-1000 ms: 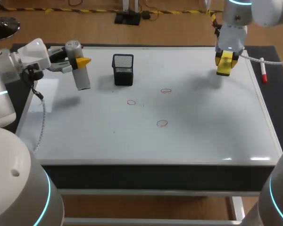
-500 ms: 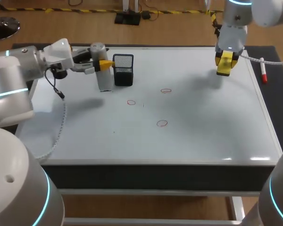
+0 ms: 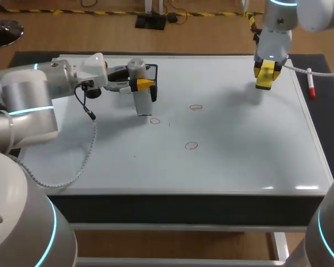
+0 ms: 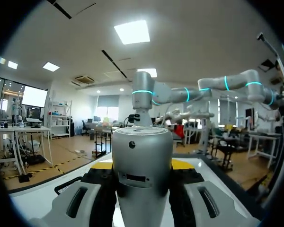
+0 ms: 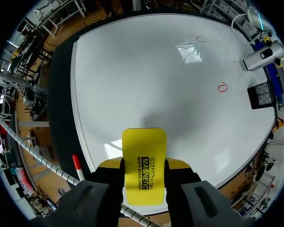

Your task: Pick up the inspection probe, press it on each red-marked spot on the whiteboard one by one, put down the probe, pick up the eraser, and wipe off all the red marks.

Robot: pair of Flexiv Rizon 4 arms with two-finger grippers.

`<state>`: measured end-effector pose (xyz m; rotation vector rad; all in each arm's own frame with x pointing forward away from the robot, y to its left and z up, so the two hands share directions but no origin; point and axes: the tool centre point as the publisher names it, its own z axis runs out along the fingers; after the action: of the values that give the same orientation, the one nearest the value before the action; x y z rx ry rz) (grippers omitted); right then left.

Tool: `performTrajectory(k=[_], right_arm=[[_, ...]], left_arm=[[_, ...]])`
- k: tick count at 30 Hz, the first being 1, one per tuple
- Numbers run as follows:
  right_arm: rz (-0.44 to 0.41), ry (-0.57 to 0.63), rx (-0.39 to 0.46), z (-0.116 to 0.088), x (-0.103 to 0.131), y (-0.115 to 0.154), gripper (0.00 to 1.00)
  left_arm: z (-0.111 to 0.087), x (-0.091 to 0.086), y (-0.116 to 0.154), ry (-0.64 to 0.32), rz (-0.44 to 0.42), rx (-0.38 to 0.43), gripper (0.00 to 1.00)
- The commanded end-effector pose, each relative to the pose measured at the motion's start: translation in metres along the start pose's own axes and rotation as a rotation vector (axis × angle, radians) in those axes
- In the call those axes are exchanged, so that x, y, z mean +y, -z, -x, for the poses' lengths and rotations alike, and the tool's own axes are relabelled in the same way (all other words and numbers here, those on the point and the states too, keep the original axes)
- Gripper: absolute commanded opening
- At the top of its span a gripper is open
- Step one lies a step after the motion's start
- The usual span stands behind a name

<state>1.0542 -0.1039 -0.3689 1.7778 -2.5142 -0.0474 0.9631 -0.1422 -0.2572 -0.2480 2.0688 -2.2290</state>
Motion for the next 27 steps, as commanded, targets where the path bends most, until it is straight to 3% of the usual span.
performTrajectory(k=[1, 27], right_arm=[[-0.001, 0.002, 0.002, -0.001, -0.001, 0.001, 0.00], [-0.001, 0.002, 0.002, -0.001, -0.001, 0.001, 0.00]], left_arm=[[0.006, 0.008, -0.004, 0.003, -0.013, 0.040, 0.00], [-0.010, 0.020, -0.026, 0.055, 0.000, 0.096, 0.00]])
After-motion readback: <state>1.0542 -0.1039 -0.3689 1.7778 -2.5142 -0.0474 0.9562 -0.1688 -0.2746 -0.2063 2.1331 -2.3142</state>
